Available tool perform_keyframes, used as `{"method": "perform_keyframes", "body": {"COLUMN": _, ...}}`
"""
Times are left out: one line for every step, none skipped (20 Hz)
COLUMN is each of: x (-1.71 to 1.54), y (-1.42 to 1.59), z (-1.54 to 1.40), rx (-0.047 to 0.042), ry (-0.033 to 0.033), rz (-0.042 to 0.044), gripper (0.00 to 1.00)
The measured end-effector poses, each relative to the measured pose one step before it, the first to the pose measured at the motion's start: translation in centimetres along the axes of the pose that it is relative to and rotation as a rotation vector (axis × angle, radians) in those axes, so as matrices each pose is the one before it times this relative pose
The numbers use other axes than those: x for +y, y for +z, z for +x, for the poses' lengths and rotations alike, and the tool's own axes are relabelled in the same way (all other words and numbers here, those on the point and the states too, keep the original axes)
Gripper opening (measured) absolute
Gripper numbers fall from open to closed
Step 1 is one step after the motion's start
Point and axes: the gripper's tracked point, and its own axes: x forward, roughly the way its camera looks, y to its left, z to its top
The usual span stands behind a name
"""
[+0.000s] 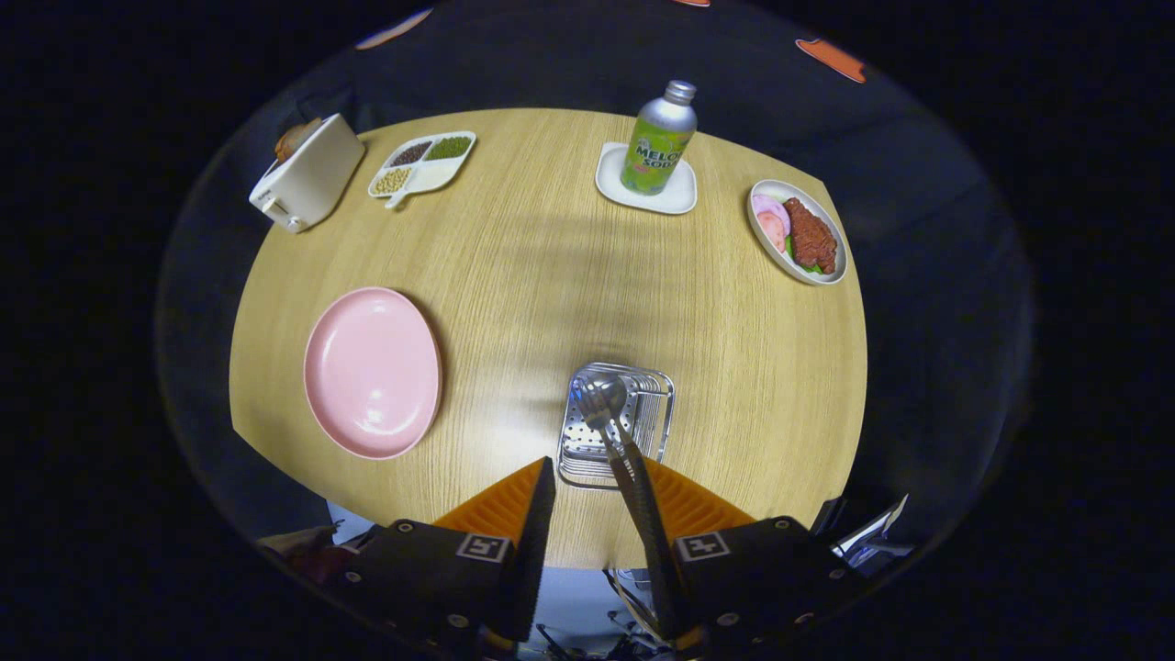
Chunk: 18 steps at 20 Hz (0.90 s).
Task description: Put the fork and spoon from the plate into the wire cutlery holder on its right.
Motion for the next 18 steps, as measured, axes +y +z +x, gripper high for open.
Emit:
{"method": "perform_keyframes", "body": {"x": -0.219, "y": 0.566, "z": -0.896, "rx": -0.03455, "ry": -0.00505, "rz": 0.00568, "gripper": 0.65}}
{"method": "perform_keyframes", "body": {"x": -0.213, "y": 0.493, "z": -0.892, "rx": -0.04121, "ry": -0.00452, "rz": 0.00093, "gripper": 0.70}}
{"method": "perform_keyframes", "body": {"x": -0.181, "y": 0.810, "z": -1.075, "rx": -0.04413, "ry": -0.00394, "rz": 0.00589, "gripper": 0.82}}
{"method": "perform_keyframes", "body": {"x": -0.099, "y": 0.744, "z": -1.117, "rx": -0.04630, "ry": 0.00068, "rz": 0.00995, "gripper": 0.87}}
{"method": "perform_keyframes", "body": {"x": -0.023, "y": 0.906, "z": -1.201, "rx": -0.04853, "ry": 0.00480, "rz": 0.01694, "gripper": 0.98}}
{"method": "perform_keyframes", "body": {"x": 0.164, "y": 0.887, "z": -1.287, "rx": -0.05194, "ry": 0.01113, "rz": 0.01815, "gripper": 0.99}}
{"method": "perform_keyframes", "body": {"x": 0.362, "y": 1.148, "z": -1.380, "rx": -0.05471, "ry": 0.01401, "rz": 0.01977, "gripper": 0.99}}
{"method": "perform_keyframes", "body": {"x": 0.190, "y": 1.022, "z": -1.207, "rx": -0.05632, "ry": 0.01418, "rz": 0.01672, "gripper": 0.99}}
{"method": "perform_keyframes", "body": {"x": 0.128, "y": 1.085, "z": -1.359, "rx": -0.05508, "ry": 0.00509, "rz": 0.01604, "gripper": 0.99}}
{"method": "perform_keyframes", "body": {"x": -0.063, "y": 1.080, "z": -1.282, "rx": -0.05884, "ry": 0.00228, "rz": 0.01211, "gripper": 0.99}}
{"method": "perform_keyframes", "body": {"x": 0.008, "y": 1.290, "z": -1.241, "rx": -0.06251, "ry": 0.00114, "rz": 0.00543, "gripper": 0.99}}
{"method": "perform_keyframes", "body": {"x": 0.006, "y": 1.029, "z": -1.111, "rx": -0.05860, "ry": -0.00501, "rz": 0.00205, "gripper": 0.99}}
{"method": "perform_keyframes", "body": {"x": -0.033, "y": 1.074, "z": -1.237, "rx": -0.05205, "ry": -0.00303, "rz": 0.00011, "gripper": 0.99}}
{"method": "perform_keyframes", "body": {"x": 0.476, "y": 0.925, "z": -1.268, "rx": -0.04661, "ry": -0.00050, "rz": 0.00405, "gripper": 0.99}}
{"method": "perform_keyframes", "body": {"x": 0.129, "y": 0.894, "z": -1.296, "rx": -0.04065, "ry": 0.00437, "rz": 0.00886, "gripper": 0.99}}
{"method": "perform_keyframes", "body": {"x": 0.348, "y": 0.580, "z": -1.168, "rx": -0.03449, "ry": 0.00839, "rz": 0.01534, "gripper": 0.99}}
{"method": "perform_keyframes", "body": {"x": 0.338, "y": 0.592, "z": -0.964, "rx": -0.03225, "ry": 0.00991, "rz": 0.01512, "gripper": 0.98}}
{"method": "perform_keyframes", "body": {"x": 0.088, "y": 0.308, "z": -0.600, "rx": -0.02656, "ry": 0.00091, "rz": 0.01094, "gripper": 0.99}}
